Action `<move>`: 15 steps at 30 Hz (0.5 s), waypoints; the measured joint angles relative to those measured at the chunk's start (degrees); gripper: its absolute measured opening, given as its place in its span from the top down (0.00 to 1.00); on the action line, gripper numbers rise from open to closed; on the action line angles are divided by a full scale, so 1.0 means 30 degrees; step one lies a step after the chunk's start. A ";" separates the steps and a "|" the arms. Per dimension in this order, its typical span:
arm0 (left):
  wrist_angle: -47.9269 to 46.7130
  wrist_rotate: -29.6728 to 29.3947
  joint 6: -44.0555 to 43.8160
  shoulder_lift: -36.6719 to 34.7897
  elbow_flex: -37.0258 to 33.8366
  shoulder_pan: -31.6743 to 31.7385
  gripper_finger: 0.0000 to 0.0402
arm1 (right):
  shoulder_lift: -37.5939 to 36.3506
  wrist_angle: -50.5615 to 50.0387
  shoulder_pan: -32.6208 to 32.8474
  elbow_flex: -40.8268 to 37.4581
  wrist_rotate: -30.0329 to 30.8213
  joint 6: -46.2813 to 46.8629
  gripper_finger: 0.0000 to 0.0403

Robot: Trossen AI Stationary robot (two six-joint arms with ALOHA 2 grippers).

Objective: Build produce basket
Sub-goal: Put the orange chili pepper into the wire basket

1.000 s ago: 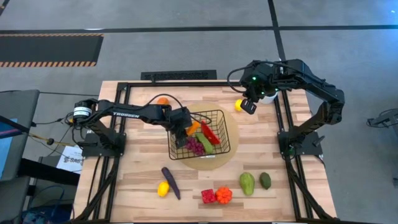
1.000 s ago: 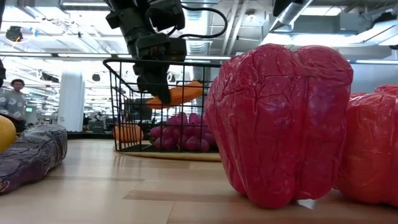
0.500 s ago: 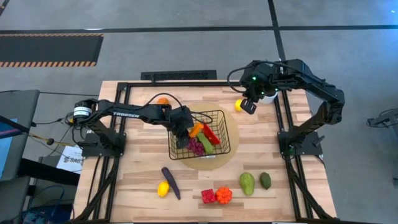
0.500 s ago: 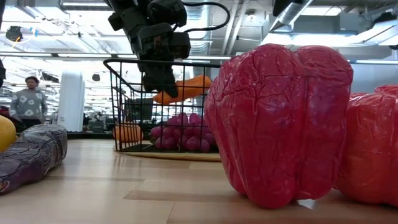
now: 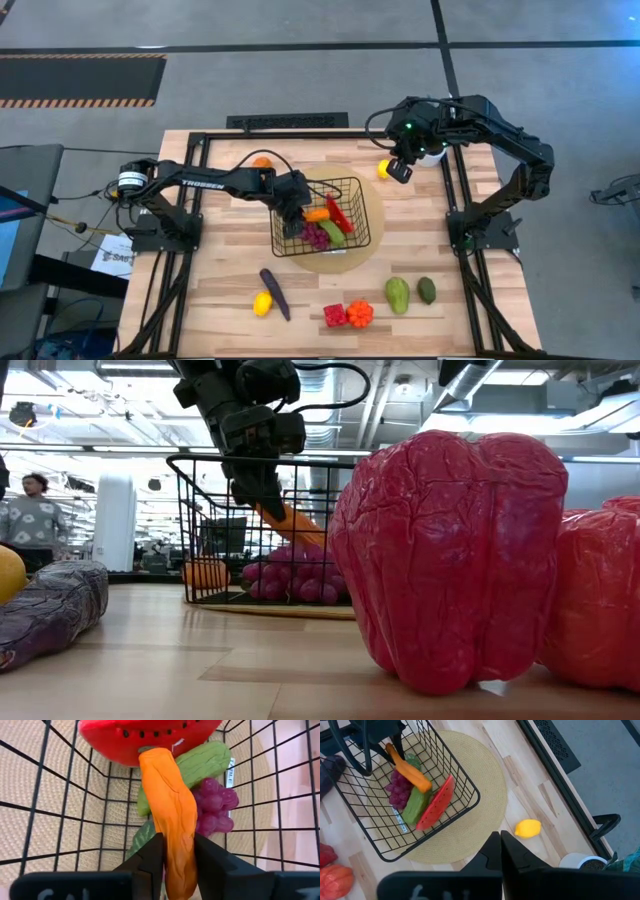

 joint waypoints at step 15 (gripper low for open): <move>-0.0299 -0.1167 0.0118 0.0000 0.0007 0.0481 0.85 | 0.0000 0.0153 0.0000 0.0000 0.0000 0.0015 0.99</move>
